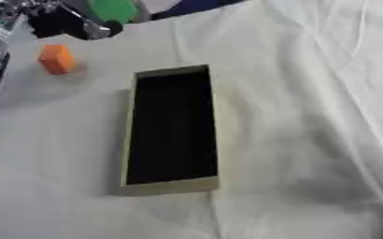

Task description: Pick up objects on the table and place them in the box.

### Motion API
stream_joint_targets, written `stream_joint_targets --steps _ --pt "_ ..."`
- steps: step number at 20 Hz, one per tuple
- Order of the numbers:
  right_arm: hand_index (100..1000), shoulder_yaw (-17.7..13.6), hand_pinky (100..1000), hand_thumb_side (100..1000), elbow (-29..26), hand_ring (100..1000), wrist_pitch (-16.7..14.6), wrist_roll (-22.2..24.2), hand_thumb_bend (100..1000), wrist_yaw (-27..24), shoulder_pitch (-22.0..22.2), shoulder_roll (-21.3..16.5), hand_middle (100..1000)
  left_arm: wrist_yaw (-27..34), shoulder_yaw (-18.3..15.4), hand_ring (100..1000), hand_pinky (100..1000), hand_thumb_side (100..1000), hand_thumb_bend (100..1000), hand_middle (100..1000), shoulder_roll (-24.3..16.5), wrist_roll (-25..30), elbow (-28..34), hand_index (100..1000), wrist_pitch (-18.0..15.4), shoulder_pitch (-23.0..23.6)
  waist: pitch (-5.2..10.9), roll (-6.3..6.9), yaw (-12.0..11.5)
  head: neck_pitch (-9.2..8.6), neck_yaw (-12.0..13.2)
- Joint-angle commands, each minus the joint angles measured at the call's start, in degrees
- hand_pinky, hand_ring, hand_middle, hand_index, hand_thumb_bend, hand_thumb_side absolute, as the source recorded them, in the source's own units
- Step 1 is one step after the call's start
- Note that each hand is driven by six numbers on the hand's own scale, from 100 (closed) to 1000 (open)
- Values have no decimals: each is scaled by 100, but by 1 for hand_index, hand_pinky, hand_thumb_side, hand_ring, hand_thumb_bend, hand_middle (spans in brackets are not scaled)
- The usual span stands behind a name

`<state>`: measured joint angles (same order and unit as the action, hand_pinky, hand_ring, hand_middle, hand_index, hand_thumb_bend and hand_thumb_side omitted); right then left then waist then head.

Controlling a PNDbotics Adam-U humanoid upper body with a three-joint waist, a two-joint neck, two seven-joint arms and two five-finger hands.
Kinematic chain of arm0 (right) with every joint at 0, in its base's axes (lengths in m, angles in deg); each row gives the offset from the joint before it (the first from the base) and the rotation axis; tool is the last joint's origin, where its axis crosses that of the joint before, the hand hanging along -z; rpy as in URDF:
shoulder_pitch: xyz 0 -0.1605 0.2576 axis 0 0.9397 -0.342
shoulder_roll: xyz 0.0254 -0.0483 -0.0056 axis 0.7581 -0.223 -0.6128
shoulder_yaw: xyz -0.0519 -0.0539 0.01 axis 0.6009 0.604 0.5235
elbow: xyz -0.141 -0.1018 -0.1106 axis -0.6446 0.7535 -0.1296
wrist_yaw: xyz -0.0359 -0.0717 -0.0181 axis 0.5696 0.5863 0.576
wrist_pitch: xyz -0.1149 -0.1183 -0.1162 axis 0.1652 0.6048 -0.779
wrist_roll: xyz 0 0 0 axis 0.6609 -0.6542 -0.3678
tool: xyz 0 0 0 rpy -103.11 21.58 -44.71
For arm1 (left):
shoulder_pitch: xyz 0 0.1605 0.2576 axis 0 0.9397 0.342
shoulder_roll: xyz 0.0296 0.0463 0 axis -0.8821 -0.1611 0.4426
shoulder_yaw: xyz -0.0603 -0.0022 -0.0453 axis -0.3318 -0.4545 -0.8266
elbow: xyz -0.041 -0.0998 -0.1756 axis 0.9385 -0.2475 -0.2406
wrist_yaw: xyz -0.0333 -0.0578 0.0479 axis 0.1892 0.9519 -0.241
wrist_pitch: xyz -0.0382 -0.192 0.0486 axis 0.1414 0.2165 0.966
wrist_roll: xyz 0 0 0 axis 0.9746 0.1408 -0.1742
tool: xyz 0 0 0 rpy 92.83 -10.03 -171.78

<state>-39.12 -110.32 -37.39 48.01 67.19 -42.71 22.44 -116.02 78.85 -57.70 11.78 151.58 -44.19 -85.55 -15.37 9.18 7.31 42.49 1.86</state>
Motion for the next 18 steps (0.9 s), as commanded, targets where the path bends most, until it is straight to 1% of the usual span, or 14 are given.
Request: stream_joint_targets --steps 1,5,11,14,18 --pt "861 -55 868 683 -63 903 31 -27 100 -82 -23 -105 544 -24 92 499 332 100 240 600 138 102 295 725 -87 -58 151 -70 -36 137 4" --pt "860 -108 868 683 -63 903 47 -85 100 -123 10 -109 545 -57 223 499 330 100 245 599 407 182 802 722 -187 139 222 -103 -128 161 -12" --pt "860 -193 868 684 -63 902 78 -222 100 -131 62 -118 547 -237 349 496 327 100 231 595 818 313 1436 719 -257 635 297 -133 -335 162 -23" --pt "859 -202 868 684 -63 903 87 -256 100 -123 71 -115 546 -391 442 501 333 100 231 599 980 412 1601 722 -332 848 304 -145 -394 162 -67" --pt "859 -199 868 684 -63 903 97 -270 100 -100 76 -96 545 -659 549 513 340 100 271 604 1098 468 1620 719 -440 1034 293 -156 -414 162 -146"
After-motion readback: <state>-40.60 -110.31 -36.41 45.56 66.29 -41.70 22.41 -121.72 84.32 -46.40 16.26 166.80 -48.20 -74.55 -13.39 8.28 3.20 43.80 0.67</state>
